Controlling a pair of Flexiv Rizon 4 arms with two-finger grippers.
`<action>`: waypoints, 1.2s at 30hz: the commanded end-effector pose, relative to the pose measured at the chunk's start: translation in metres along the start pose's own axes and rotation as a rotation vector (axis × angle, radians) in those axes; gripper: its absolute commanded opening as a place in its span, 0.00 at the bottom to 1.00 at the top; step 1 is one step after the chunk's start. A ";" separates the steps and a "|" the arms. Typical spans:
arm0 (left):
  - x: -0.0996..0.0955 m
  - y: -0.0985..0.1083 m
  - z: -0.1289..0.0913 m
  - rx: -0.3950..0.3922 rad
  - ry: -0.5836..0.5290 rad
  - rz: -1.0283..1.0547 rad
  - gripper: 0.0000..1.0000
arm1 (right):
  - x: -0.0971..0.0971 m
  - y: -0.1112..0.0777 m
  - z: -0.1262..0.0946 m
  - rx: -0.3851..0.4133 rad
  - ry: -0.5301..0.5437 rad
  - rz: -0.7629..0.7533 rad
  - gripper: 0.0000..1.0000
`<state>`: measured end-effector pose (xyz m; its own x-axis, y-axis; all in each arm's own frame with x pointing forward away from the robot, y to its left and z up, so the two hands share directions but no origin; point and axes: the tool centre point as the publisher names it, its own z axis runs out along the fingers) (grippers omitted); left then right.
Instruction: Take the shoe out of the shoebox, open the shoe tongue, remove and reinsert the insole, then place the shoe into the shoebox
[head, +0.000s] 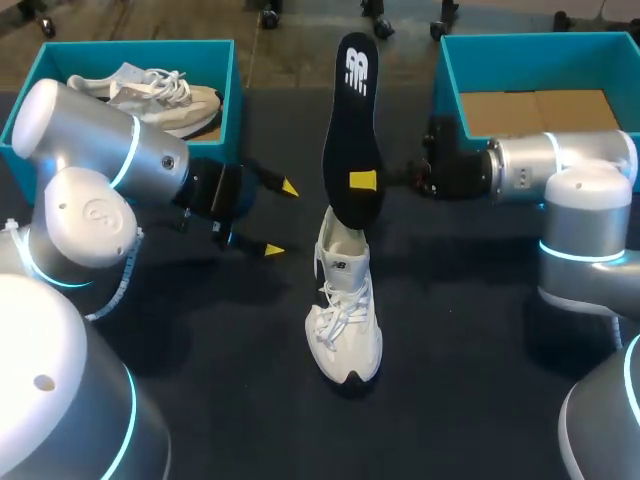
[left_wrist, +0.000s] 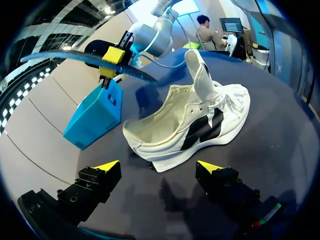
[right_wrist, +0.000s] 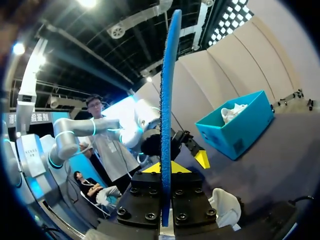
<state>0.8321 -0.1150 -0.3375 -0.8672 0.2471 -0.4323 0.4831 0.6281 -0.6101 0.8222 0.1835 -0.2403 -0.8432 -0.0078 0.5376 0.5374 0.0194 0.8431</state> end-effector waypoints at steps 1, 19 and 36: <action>0.000 -0.001 0.000 -0.004 0.001 -0.001 1.00 | -0.010 -0.002 0.006 0.008 -0.001 -0.001 0.00; -0.005 -0.020 -0.009 0.069 0.080 -0.117 1.00 | -0.035 -0.024 0.016 -0.006 -0.019 -0.010 0.00; 0.006 -0.006 0.021 0.057 0.172 -0.317 1.00 | -0.046 -0.030 0.015 0.013 -0.033 -0.045 0.00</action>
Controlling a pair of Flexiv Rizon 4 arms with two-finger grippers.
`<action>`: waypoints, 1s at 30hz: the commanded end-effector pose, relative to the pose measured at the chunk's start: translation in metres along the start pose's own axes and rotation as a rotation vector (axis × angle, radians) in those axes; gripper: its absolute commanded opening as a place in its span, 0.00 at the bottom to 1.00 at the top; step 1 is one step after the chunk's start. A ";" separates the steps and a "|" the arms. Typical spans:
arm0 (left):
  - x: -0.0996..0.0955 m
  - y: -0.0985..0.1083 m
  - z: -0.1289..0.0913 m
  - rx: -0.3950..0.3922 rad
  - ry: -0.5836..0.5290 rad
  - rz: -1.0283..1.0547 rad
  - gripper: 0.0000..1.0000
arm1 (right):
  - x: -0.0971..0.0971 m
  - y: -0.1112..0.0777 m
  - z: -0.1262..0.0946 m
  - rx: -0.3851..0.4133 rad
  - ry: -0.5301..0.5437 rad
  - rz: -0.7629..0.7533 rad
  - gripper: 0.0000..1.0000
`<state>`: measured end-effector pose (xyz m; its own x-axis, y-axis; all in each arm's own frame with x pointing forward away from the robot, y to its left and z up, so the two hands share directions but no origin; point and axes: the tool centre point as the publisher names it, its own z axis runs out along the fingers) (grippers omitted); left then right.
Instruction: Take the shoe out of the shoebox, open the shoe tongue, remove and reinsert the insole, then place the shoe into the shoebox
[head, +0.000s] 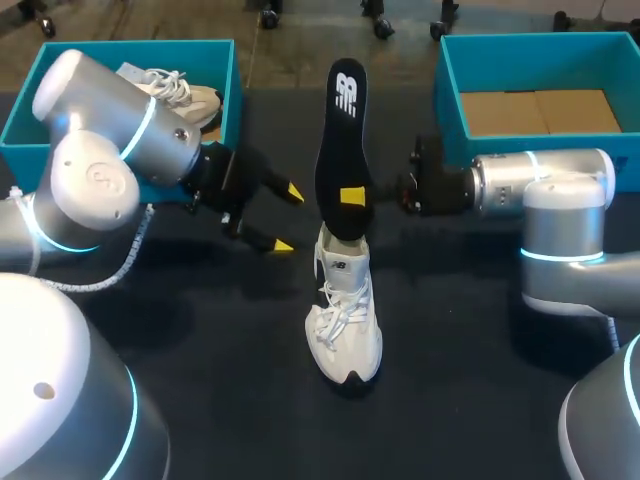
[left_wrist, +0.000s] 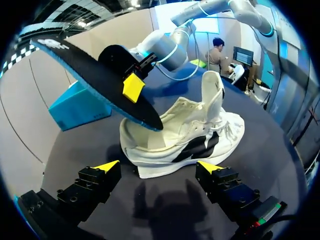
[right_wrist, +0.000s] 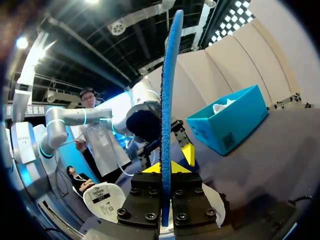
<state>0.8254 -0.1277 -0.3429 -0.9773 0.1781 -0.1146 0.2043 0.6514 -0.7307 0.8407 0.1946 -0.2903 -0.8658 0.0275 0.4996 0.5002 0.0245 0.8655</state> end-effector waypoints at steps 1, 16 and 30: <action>0.000 0.004 0.010 0.000 0.007 -0.025 1.00 | -0.003 0.002 0.005 0.011 0.005 -0.003 0.00; 0.014 0.003 0.018 0.041 0.031 -0.080 1.00 | -0.005 -0.010 0.016 0.029 0.007 0.012 0.00; 0.022 0.008 0.027 0.047 0.058 -0.101 1.00 | -0.001 -0.028 0.020 0.044 -0.004 0.042 0.00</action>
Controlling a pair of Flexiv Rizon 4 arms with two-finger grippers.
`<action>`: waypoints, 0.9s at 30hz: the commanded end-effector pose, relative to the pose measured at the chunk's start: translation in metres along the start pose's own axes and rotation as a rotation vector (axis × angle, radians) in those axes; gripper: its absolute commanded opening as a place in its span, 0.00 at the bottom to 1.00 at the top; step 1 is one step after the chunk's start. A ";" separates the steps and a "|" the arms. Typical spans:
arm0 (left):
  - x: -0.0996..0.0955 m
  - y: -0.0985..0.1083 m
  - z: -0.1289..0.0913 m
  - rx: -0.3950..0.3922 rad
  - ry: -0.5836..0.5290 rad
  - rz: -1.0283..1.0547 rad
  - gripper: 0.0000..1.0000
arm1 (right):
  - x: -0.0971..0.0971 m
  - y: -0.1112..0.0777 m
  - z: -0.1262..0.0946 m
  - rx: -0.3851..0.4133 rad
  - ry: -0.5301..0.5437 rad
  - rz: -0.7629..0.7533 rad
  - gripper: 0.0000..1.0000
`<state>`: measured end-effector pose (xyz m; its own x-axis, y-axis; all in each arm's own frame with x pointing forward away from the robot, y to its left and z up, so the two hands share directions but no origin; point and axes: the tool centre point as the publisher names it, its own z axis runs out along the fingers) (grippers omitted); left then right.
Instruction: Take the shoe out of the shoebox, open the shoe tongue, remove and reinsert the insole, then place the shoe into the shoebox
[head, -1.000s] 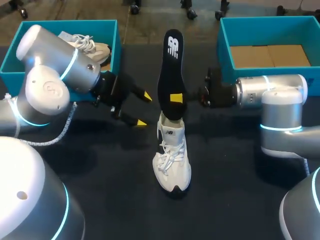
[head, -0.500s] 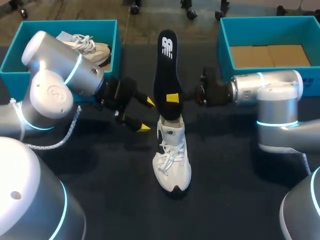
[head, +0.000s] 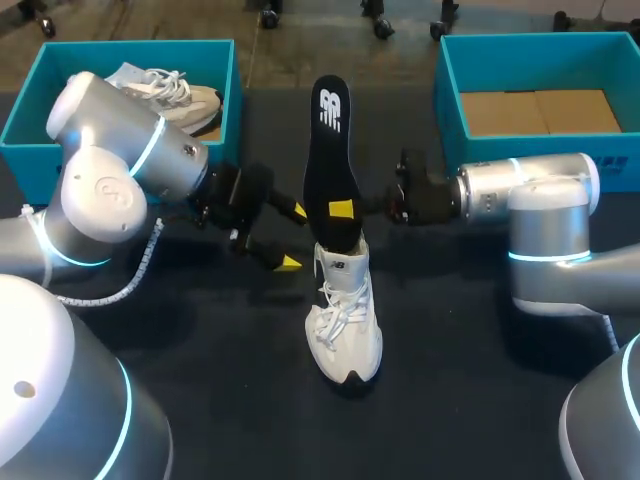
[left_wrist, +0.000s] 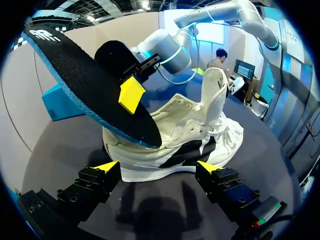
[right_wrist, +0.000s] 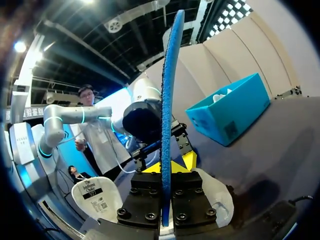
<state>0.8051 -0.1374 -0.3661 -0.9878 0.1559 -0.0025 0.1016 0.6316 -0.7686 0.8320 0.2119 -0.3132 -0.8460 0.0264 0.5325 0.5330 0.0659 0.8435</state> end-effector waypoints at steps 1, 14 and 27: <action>0.002 0.002 0.004 -0.003 0.003 0.000 1.00 | 0.003 -0.007 0.002 0.001 -0.009 0.006 0.00; 0.008 0.002 0.007 -0.013 0.011 0.003 1.00 | 0.007 -0.032 0.000 0.006 -0.052 0.042 0.00; 0.008 0.003 0.006 -0.020 0.009 -0.007 1.00 | 0.012 -0.053 -0.001 0.001 -0.079 0.086 0.00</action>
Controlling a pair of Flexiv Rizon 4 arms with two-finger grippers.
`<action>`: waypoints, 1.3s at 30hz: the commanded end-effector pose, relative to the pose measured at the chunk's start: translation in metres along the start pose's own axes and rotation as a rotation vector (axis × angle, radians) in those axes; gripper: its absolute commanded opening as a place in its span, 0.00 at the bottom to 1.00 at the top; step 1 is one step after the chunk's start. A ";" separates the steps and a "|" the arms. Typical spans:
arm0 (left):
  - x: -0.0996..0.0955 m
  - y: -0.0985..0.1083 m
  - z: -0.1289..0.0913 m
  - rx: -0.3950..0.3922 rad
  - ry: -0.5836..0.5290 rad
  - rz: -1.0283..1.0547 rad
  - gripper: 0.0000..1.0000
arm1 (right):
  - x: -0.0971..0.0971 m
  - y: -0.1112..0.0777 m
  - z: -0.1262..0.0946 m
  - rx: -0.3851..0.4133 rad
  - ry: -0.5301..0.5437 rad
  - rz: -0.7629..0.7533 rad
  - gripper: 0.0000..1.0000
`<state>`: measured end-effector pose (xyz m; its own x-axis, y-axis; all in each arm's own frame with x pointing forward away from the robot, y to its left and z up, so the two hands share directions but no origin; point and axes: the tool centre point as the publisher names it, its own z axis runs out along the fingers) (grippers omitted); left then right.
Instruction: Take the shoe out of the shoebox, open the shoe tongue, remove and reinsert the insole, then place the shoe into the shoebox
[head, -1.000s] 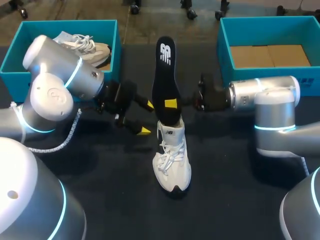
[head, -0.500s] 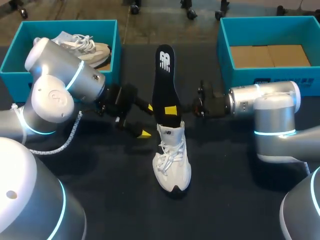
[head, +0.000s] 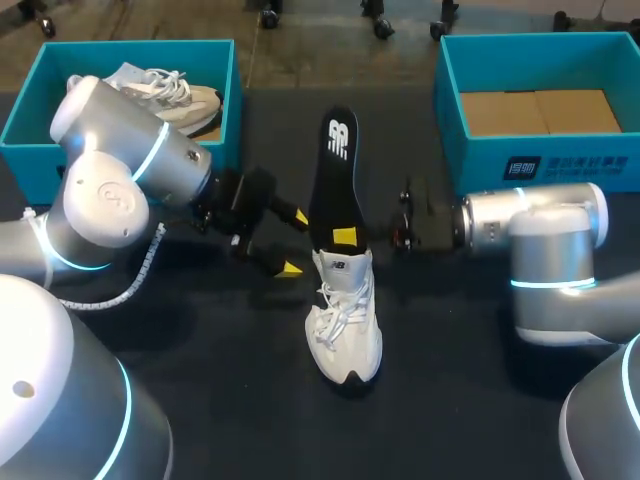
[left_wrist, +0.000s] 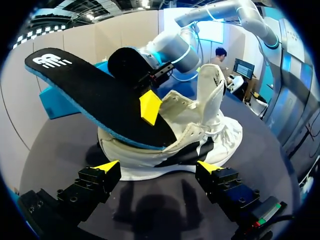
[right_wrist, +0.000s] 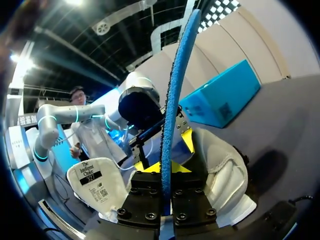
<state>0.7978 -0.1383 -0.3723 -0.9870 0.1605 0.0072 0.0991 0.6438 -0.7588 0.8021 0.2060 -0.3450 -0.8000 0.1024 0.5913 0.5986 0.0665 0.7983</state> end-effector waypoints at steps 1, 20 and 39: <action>0.001 0.000 0.001 -0.005 -0.001 -0.003 1.00 | 0.003 -0.012 0.003 -0.006 -0.006 0.012 0.00; 0.001 0.001 0.001 -0.008 0.003 -0.006 1.00 | 0.008 -0.006 0.000 0.009 -0.039 -0.020 0.33; 0.001 -0.003 0.002 -0.010 0.014 0.006 1.00 | 0.005 0.035 -0.005 0.053 -0.045 -0.111 0.44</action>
<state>0.7956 -0.1404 -0.3713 -0.9849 0.1731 0.0099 0.1063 0.6477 -0.7545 0.8104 0.2043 -0.3189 -0.8590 0.1491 0.4897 0.5061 0.1033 0.8563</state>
